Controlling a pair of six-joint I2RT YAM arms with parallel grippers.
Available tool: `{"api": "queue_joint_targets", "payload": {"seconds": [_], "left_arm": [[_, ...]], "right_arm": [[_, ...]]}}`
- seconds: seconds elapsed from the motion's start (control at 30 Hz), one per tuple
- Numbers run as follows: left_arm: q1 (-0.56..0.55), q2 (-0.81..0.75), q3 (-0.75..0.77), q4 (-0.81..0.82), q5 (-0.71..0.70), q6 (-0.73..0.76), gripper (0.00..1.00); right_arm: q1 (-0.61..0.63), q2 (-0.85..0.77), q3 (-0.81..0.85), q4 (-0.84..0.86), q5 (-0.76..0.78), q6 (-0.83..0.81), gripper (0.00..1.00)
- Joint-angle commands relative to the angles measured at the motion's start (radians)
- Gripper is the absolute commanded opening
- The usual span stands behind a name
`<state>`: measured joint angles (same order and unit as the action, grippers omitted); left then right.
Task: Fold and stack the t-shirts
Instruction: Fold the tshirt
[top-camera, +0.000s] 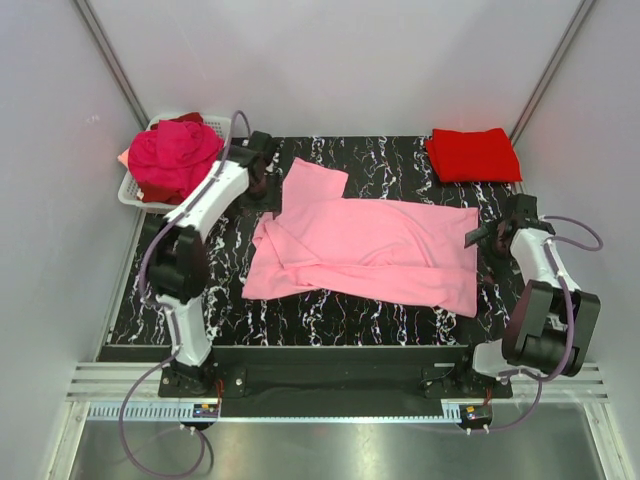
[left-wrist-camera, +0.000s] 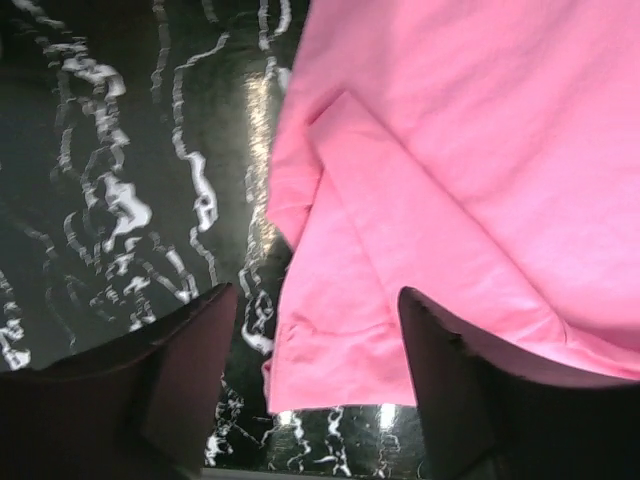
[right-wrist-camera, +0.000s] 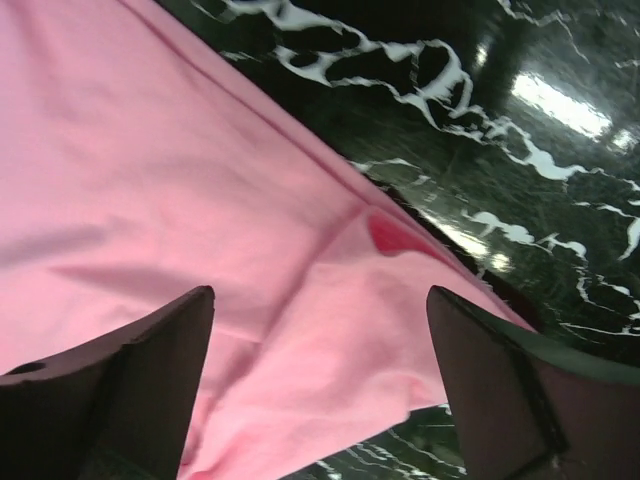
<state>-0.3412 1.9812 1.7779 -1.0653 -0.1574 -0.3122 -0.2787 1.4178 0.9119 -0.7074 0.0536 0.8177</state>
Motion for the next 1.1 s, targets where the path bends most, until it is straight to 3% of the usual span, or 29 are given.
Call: {"api": "queue_joint_targets", "payload": {"seconds": [0.0, 0.1, 0.23, 0.43, 0.7, 0.9, 0.97, 1.0, 1.07], "left_arm": [[0.031, -0.280, -0.075, 0.036, -0.053, -0.076, 0.77], [0.039, -0.482, -0.309, 0.117, 0.001, -0.165, 0.85], [0.038, -0.747, -0.701, 0.226, 0.080, -0.330, 0.85], [0.038, -0.976, -1.107, 0.458, 0.205, -0.494, 0.84], [0.033, -0.967, -1.269, 0.602, 0.171, -0.577, 0.82], [0.033, -0.888, -1.327, 0.757, 0.118, -0.590, 0.77], [0.033, -0.865, -1.345, 0.838, 0.107, -0.605, 0.67], [0.033, -0.849, -1.354, 0.859, 0.102, -0.613, 0.46], [0.034, -0.835, -1.348, 0.895, 0.082, -0.622, 0.16]], "right_arm": [[-0.010, -0.062, 0.099, -0.021, -0.012, -0.057, 0.97], [-0.039, -0.144, 0.096, -0.089, 0.031, -0.045, 0.99], [-0.102, -0.290, -0.014, -0.092, -0.076, -0.029, 0.99], [-0.103, -0.385, -0.093, -0.099, -0.242, -0.051, 0.98], [-0.103, -0.569, -0.229, -0.079, -0.345, -0.078, 0.95], [-0.102, -0.579, -0.268, -0.084, -0.386, -0.104, 0.95], [-0.103, -0.586, -0.274, -0.084, -0.386, -0.110, 0.95], [-0.103, -0.592, -0.280, -0.089, -0.385, -0.115, 0.95], [-0.103, -0.599, -0.285, -0.099, -0.376, -0.118, 0.95]]}}
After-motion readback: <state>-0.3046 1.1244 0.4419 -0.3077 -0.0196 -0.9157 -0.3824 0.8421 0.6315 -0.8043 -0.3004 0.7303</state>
